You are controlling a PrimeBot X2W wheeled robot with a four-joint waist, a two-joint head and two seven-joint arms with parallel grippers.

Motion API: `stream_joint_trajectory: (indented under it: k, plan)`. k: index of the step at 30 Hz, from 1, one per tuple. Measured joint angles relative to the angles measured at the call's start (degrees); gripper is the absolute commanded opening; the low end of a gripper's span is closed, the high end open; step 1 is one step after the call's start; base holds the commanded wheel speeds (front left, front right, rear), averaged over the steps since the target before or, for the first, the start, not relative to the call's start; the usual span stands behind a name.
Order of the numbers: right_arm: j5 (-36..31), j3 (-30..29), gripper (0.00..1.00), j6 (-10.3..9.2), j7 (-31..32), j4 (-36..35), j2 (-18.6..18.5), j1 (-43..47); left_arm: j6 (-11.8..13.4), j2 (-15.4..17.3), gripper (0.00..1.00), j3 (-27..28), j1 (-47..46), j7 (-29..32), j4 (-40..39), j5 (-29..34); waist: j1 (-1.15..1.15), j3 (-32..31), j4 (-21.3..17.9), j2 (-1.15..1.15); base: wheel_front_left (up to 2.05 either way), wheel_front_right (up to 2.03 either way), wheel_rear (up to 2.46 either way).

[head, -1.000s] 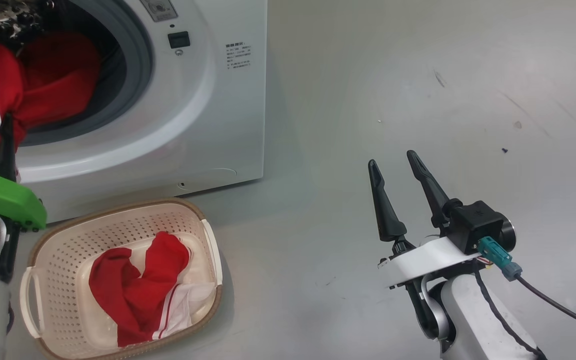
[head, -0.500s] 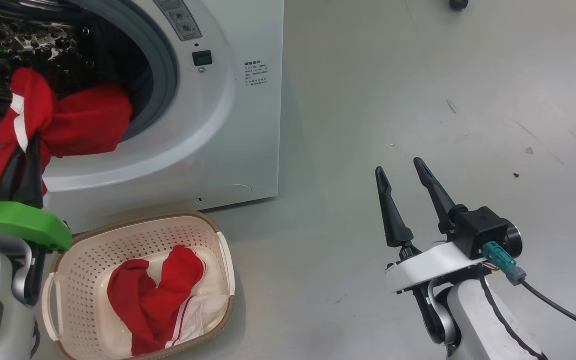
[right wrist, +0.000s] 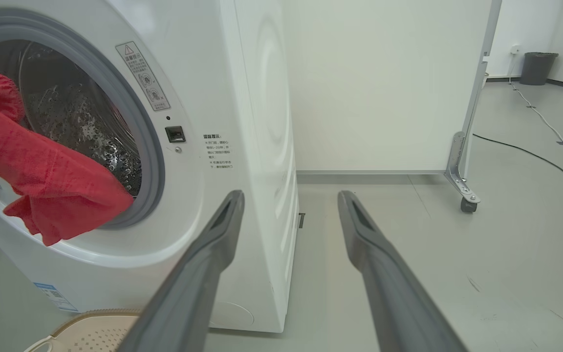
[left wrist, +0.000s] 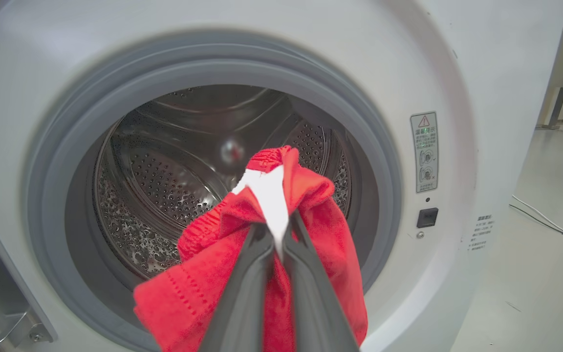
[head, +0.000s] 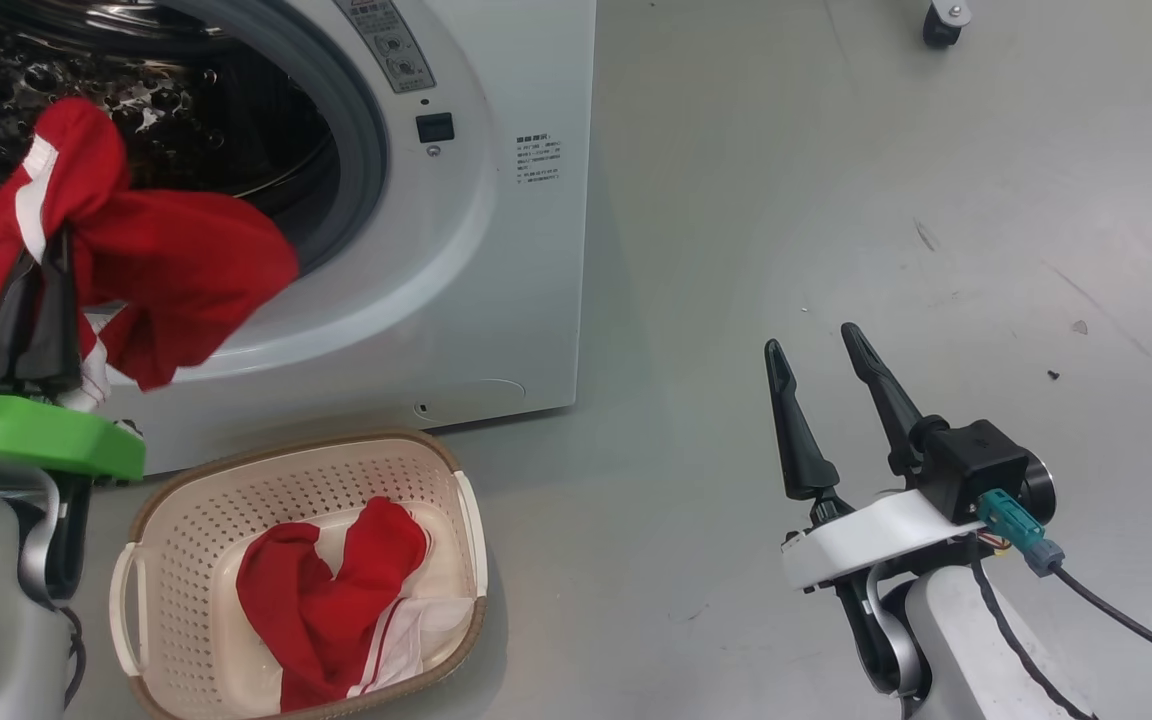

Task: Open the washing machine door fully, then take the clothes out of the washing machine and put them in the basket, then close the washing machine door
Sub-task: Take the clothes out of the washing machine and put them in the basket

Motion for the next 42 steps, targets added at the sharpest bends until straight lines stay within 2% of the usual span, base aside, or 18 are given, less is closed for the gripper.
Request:
stream_joint_trajectory:
  k: [8, 16, 30, 42]
  plan:
    - [0.0, -0.6, 1.0, 0.25, 0.0, -0.01, 0.0, 0.66, 0.0, -0.41, 0.0, 0.66, 0.74, -0.01, -6.44, 0.04, 0.0, -0.53, 1.12, 0.0, 0.0, 0.0, 0.0]
    - [0.0, 0.33, 1.0, 1.09, 0.0, -0.11, -0.01, 0.9, 0.0, -0.34, 0.0, -1.41, 6.48, 0.21, -6.36, 0.26, 0.0, -0.28, 1.29, 0.0, 0.0, 0.0, 0.0]
    - [0.02, 1.53, 1.0, 1.07, 0.0, -1.65, 0.0, 0.8, -0.05, 1.2, 0.0, -4.16, 12.24, 6.52, -1.72, -0.07, 0.0, 4.06, -0.45, 0.0, 0.0, 0.0, 0.0]
    - [0.73, 3.66, 1.0, 0.47, 0.0, -4.13, 0.0, -1.44, -0.07, 4.36, 0.0, -6.59, 13.01, 13.22, 5.13, 0.21, 0.0, 10.18, -3.36, 0.0, 0.0, 0.0, 0.0]
